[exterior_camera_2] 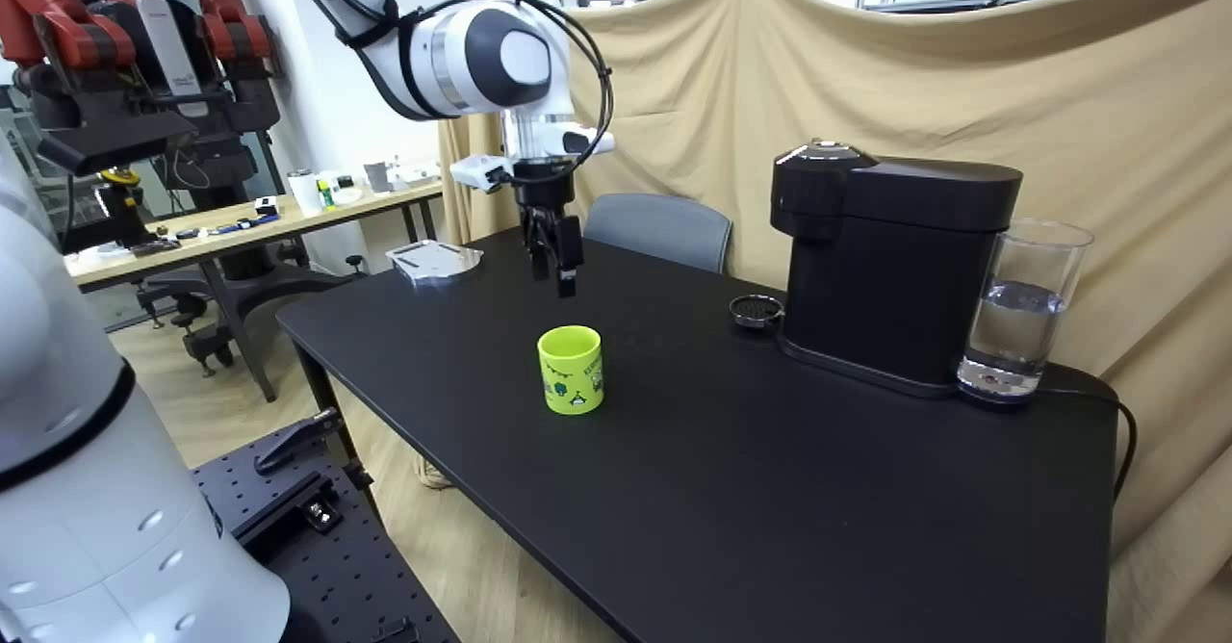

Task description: Move the green cup forward

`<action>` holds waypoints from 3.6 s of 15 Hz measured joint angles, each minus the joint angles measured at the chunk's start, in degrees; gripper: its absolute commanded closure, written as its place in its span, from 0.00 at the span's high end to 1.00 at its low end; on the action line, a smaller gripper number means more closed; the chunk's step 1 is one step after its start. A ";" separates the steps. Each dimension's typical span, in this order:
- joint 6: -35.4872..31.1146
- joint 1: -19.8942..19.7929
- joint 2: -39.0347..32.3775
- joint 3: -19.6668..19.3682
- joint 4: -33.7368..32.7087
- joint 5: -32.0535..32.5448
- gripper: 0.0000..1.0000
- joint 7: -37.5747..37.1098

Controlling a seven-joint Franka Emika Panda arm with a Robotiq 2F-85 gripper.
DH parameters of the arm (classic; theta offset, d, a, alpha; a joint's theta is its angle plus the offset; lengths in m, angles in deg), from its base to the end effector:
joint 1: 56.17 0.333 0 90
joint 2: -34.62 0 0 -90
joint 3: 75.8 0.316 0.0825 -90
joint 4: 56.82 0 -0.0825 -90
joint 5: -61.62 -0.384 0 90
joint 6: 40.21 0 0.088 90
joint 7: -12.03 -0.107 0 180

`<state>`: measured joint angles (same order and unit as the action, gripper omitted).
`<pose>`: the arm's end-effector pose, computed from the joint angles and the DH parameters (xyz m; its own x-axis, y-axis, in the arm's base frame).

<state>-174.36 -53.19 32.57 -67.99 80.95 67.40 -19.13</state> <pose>0.4734 0.0888 0.2907 0.9584 -0.2801 -0.0548 -0.2736 -0.9563 0.1034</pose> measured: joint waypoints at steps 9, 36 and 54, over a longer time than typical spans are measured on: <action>-0.55 0.46 -0.85 -1.07 0.04 0.53 1.00 0.48; -10.37 6.43 -16.10 -4.96 -4.41 -0.21 0.03 1.94; -2.71 -2.99 -18.63 -7.68 -16.48 -13.71 0.03 19.07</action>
<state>-177.07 -56.18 13.94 -75.67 64.46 53.69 -0.07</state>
